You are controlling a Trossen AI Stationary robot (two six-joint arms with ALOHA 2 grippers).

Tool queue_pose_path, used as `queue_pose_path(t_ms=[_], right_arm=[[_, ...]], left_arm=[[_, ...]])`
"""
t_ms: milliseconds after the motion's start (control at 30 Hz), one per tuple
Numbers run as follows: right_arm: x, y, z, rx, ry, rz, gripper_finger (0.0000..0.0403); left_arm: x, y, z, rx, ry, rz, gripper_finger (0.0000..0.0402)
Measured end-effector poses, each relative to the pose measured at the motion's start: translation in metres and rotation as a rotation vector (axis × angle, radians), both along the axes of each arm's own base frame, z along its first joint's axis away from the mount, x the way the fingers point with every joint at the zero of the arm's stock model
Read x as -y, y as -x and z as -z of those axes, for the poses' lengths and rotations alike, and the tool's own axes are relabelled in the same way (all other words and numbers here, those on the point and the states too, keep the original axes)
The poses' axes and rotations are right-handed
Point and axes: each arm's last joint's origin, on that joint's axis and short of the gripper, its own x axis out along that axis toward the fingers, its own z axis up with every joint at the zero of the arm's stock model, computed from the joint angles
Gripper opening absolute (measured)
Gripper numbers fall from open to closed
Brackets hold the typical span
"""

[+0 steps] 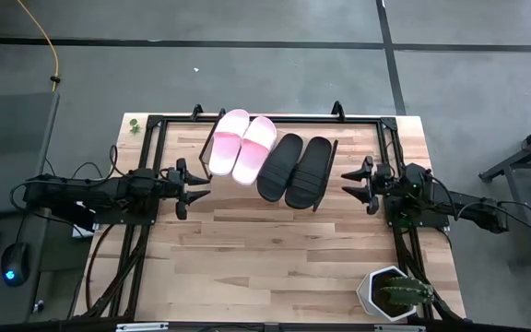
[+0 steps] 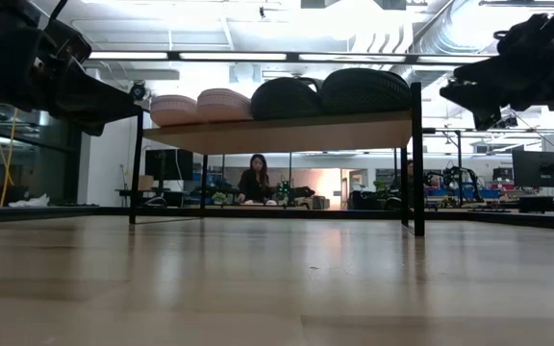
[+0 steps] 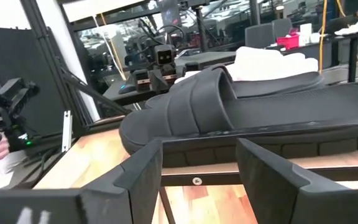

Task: Pick and place slides into the shelf
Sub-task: Return to Home Position

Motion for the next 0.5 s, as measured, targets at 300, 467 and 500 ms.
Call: queue_pose_path(t_ms=[300, 467, 500], right_arm=[[-0.0009, 0.0, -0.0006, 0.004, 0.029, -0.029, 0.0197], [-0.0009, 0.0, -0.0006, 0.005, 0.029, -0.029, 0.0173], [-0.0009, 0.0, -0.0006, 0.004, 0.033, -0.028, 0.0162]], left_arm=[[-0.0004, 0.0001, 0.0, -0.005, -0.023, -0.012, 0.0144], [-0.0003, 0.0002, 0.0006, -0.016, -0.037, -0.007, 0.0099], [-0.0003, 0.0002, 0.0006, -0.017, -0.04, -0.005, 0.0083]])
